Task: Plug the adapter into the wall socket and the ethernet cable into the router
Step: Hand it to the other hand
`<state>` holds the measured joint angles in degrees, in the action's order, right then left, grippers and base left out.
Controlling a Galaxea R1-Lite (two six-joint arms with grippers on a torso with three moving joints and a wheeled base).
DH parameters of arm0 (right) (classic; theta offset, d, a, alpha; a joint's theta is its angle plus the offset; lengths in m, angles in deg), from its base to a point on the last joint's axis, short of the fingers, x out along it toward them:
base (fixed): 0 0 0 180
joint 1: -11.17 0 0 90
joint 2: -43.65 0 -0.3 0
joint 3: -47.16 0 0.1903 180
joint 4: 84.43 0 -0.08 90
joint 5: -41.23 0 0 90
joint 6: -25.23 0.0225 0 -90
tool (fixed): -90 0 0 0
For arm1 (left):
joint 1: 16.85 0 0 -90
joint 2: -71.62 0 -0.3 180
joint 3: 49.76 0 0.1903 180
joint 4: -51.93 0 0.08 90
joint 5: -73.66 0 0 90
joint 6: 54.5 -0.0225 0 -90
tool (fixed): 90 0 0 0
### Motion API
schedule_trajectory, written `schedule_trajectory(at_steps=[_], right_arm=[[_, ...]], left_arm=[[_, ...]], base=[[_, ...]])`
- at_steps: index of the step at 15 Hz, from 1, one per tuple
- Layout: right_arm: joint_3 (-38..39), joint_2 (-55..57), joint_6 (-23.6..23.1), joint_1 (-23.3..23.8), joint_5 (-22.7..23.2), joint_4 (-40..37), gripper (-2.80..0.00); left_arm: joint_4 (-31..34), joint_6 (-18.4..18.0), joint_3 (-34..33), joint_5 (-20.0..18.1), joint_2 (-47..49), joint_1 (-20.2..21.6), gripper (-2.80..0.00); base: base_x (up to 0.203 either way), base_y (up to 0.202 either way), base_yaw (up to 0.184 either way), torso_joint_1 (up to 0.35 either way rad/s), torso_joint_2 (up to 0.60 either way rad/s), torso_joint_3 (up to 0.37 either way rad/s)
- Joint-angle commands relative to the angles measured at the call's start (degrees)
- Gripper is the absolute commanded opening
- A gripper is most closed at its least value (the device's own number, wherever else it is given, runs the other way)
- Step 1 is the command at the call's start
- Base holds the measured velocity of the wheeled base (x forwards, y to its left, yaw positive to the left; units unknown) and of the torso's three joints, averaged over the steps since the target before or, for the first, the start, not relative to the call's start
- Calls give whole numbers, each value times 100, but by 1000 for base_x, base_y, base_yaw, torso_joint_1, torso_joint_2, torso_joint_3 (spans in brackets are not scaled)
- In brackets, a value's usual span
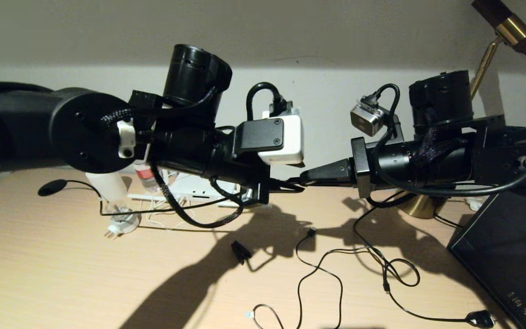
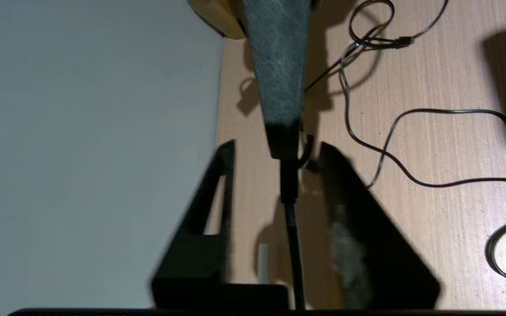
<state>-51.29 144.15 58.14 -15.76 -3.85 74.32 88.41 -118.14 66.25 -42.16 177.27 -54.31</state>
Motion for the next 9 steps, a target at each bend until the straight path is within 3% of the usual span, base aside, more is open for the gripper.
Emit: schedule_trajectory(at_steps=[1,4,6,7,9], right_arm=[[-24,-21,163,35,25,18,-280],[-242,-9,863,173,40,37,-280],[-701,49,1706,281,98,33,-280],[-960,74,2173,306,245,22,-280],[-1228,90,3136,391,1012,14,-280]], left_arm=[[-192,-34,-234,-2,-138,25,0],[-1186,-38,-1094,-2,-447,76,0],[-2237,-34,-1798,-2,-859,97,0],[-2788,-49,-2013,-2,-974,139,0],[-3878,-202,-2204,-14,-1006,211,0]], base=[[0,0,0,0,0,0],[0,0,0,0,0,0],[0,0,0,0,0,0],[0,0,0,0,0,0],[0,0,0,0,0,0]])
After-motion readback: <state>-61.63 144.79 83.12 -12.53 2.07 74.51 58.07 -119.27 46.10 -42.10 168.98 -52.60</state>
